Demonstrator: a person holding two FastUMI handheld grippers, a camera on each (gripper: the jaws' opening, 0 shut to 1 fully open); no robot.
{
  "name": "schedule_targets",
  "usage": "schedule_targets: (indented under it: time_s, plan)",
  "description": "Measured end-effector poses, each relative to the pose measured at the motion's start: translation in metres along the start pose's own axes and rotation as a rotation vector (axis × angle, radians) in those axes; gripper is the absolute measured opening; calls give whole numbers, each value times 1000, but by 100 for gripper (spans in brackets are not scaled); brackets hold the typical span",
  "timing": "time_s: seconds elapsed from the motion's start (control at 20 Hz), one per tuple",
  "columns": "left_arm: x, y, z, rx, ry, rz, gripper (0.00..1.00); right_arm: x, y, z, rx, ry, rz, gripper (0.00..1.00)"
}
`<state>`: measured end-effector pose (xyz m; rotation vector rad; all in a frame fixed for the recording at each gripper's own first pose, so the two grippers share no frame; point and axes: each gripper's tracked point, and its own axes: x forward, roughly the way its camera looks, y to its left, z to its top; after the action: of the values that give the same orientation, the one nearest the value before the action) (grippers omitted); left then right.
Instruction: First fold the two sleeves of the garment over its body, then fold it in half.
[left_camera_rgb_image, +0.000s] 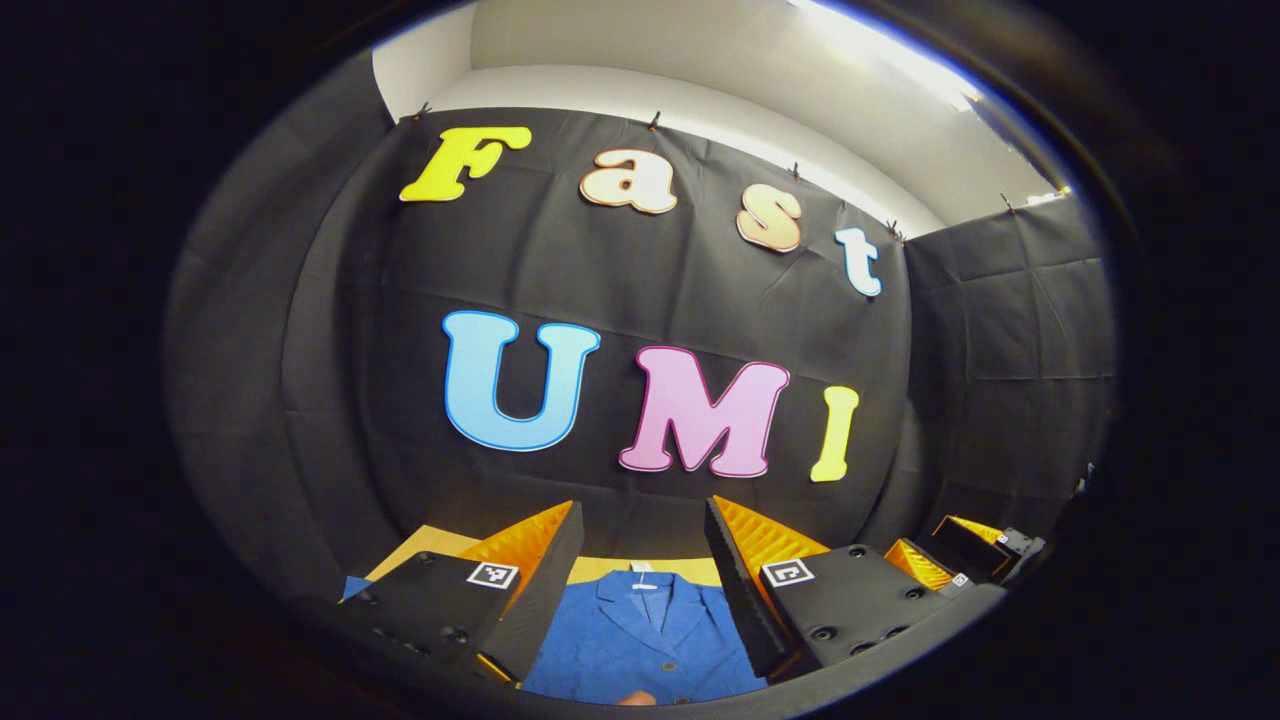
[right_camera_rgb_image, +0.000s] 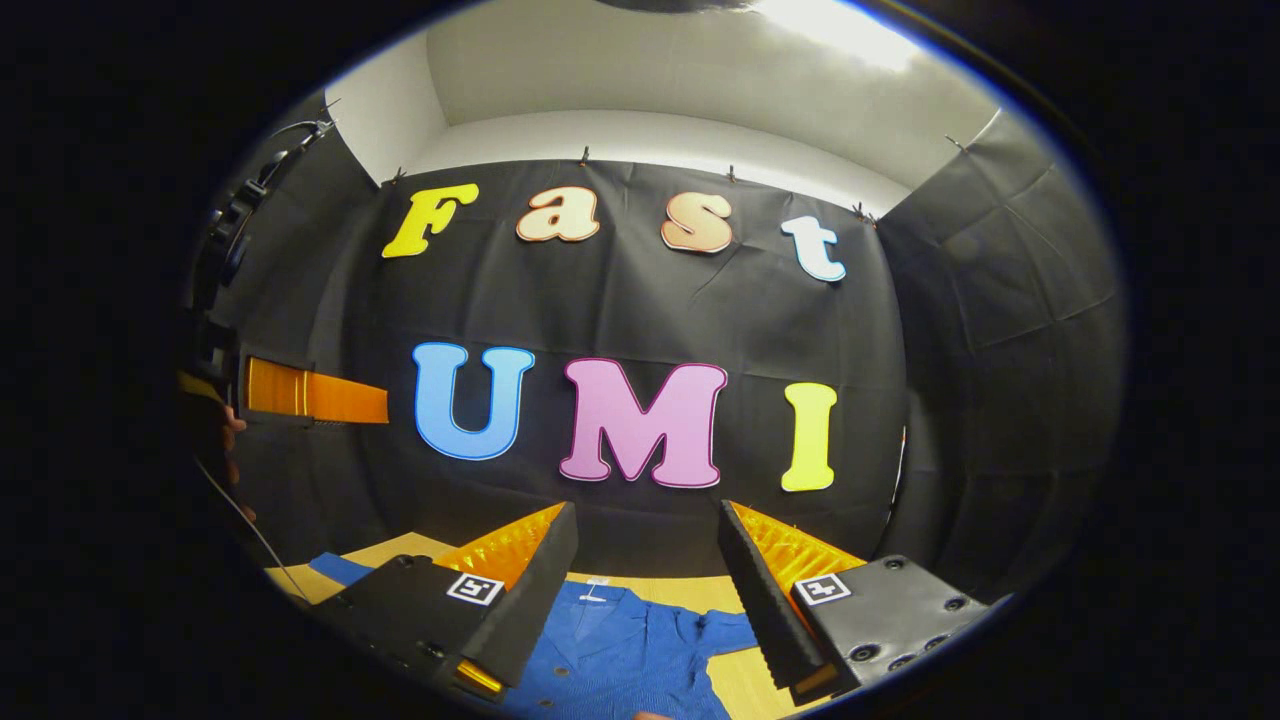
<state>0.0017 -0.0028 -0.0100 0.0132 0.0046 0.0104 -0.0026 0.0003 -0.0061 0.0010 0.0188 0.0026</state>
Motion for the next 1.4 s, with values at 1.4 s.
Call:
schedule_targets:
  time_s: [1.4]
  plan:
    - [1,42,-57,11,65,71,71,11,9,-20,-68,71,-46,84]
